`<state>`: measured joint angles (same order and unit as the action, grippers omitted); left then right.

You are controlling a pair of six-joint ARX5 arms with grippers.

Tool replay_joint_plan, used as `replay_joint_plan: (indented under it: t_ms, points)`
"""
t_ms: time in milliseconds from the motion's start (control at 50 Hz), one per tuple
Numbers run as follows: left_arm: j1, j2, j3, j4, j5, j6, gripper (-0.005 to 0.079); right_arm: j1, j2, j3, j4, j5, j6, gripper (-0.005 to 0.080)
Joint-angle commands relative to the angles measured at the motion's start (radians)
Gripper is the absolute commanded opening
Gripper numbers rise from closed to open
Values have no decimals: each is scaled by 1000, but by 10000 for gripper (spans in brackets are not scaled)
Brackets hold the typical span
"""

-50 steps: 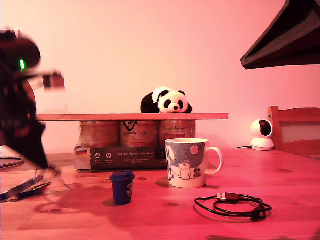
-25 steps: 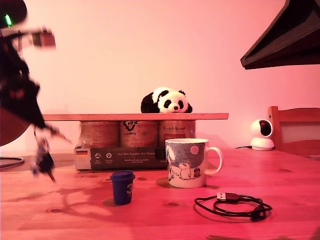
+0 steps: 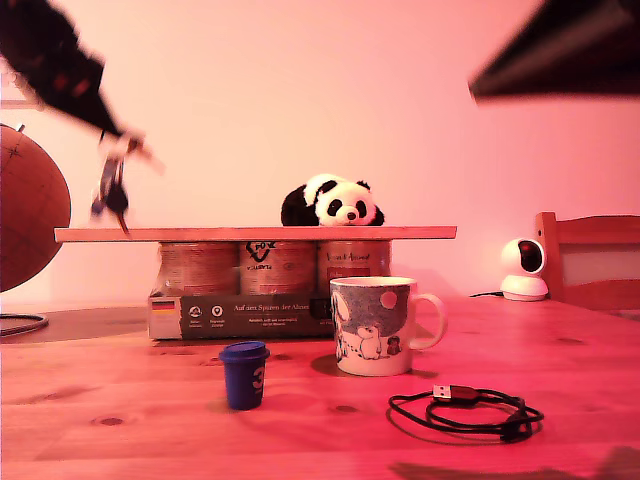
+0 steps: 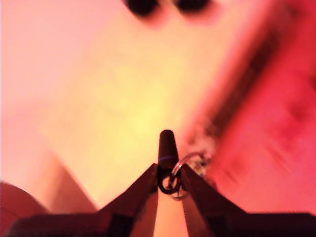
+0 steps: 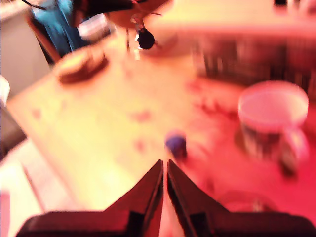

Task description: Pick up the keys and place them on the shelf behind you

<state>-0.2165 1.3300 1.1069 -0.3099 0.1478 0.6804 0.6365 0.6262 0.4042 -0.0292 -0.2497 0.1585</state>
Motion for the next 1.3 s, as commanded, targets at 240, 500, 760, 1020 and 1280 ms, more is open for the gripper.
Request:
replay_joint_plan:
  t_ms: [240,500,760,1020,1280]
  points:
    - [-1,38,41,127,15,2,-24,5,4,4,187,48,-10,-12]
    - [0,75,49,105,35,-22,-24,5,4,4,193,47,-10,-12]
    - [-9,64,65,-93,99,-160,-24,5,4,4,193,48,-10,-12]
    - [-9,71,65,-147,114,-160,148,5,4,4,194,47,-10,-12]
    - [-9,71,65,-177,114,-160,148,5,4,4,195,47,-10,-12]
